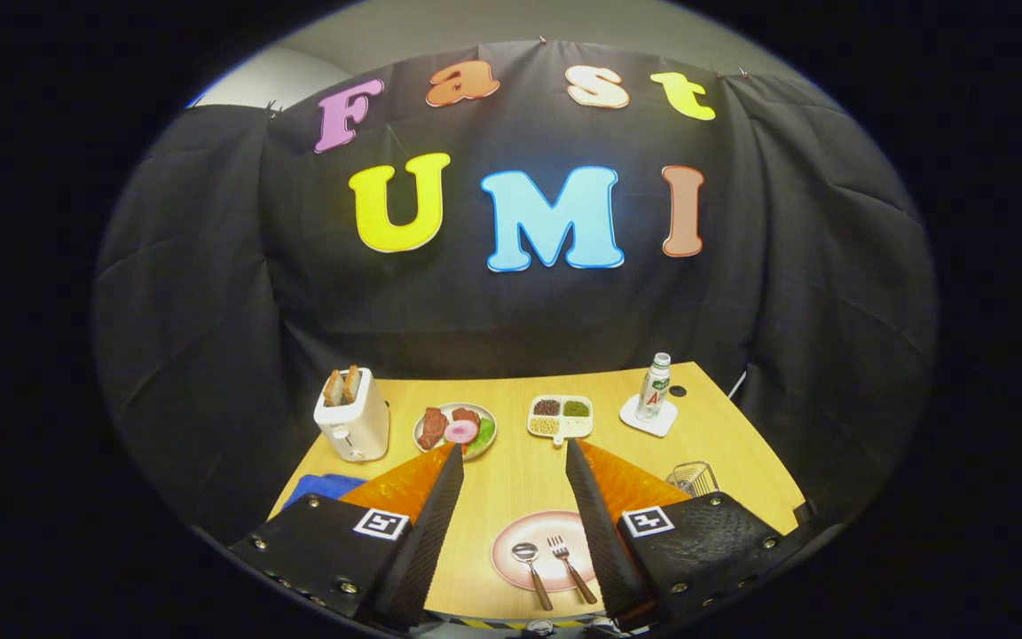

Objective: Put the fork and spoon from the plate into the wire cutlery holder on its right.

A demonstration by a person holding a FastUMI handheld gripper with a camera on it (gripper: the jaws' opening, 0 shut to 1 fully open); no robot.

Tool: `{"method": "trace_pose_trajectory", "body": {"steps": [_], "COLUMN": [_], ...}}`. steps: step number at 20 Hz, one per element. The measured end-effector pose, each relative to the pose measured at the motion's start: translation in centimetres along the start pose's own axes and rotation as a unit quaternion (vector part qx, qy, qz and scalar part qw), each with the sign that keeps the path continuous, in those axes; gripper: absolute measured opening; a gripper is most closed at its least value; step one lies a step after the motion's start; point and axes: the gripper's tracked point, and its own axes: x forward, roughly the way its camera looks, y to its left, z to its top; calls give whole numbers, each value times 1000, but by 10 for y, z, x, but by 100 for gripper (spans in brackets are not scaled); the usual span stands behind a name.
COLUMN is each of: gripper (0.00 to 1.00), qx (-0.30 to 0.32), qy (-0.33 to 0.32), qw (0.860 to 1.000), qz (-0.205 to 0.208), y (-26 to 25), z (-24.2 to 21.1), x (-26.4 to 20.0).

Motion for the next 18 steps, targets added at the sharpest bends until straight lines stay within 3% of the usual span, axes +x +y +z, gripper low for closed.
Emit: {"method": "trace_pose_trajectory", "body": {"steps": [5,10,15,18], "gripper": [73,73,73,73], "qx": [7,4,-3,-23], "qy": [73,170,261,321], "qw": [997,985,964,945], "qz": [-6,-22,-44,-60], "y": [-6,-14,-34,-51], "z": [-49,-116,-176,-212], "x": [22,46,66,76]}}
